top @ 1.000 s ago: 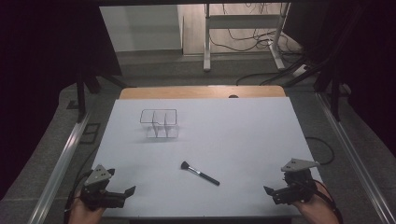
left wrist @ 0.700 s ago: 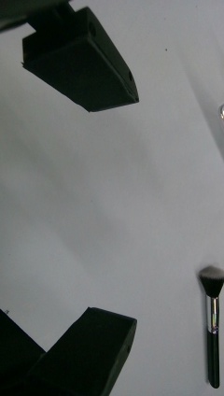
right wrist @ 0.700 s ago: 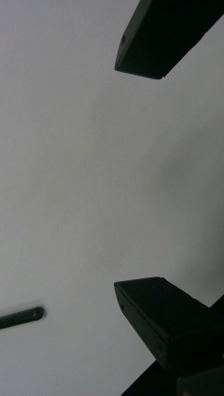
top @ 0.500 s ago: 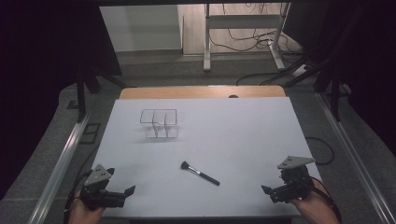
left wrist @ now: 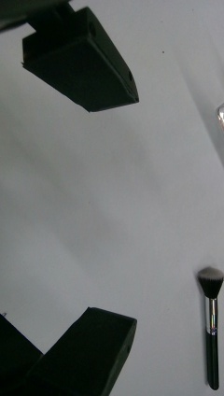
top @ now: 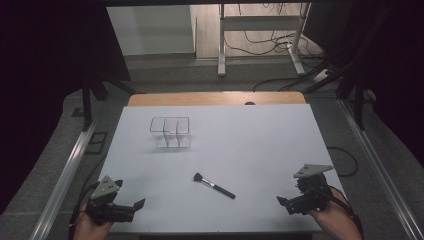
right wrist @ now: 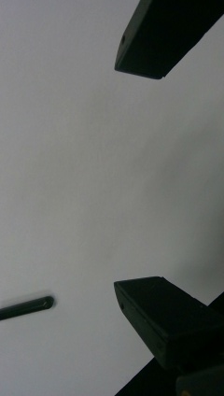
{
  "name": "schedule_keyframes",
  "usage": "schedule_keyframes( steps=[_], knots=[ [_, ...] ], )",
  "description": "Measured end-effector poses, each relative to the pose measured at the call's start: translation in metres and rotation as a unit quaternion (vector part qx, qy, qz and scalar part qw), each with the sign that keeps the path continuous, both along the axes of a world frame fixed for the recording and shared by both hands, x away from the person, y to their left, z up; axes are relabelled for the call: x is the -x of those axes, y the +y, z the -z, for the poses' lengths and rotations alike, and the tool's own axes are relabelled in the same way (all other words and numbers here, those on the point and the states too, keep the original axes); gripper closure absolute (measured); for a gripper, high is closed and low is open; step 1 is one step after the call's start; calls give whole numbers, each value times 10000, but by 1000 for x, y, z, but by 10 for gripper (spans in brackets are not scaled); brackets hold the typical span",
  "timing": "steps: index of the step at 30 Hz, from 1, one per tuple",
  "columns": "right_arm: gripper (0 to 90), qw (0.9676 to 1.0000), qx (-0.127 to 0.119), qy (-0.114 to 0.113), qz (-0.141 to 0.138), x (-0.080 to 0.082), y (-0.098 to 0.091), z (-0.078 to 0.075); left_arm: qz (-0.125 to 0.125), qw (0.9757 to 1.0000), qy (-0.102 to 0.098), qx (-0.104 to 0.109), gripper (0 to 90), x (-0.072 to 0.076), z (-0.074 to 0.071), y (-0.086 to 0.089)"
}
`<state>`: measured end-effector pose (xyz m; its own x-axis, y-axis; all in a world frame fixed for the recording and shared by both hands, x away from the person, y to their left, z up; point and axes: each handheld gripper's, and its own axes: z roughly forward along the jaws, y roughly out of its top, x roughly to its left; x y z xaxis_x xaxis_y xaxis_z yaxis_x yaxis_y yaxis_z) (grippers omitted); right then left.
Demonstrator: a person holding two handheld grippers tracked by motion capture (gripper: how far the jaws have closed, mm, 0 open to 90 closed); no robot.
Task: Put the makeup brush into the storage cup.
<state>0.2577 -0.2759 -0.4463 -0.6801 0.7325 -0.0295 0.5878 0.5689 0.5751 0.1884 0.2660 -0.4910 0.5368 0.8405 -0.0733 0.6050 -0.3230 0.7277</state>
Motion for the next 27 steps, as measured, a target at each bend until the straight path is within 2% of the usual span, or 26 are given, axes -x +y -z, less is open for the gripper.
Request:
schedule_keyframes(
  steps=[8,18,27],
  knots=[
    [0,9999,87,48,-95,-3,8,-2,26,10000,-2,-20,0,-1,0,-1],
    [0,9994,178,269,-111,-10,24,1,43,10000,24,-60,0,-2,1,-2],
    [0,9983,334,369,-293,-16,40,1,44,10000,26,-60,0,-2,1,-2]
  ],
)
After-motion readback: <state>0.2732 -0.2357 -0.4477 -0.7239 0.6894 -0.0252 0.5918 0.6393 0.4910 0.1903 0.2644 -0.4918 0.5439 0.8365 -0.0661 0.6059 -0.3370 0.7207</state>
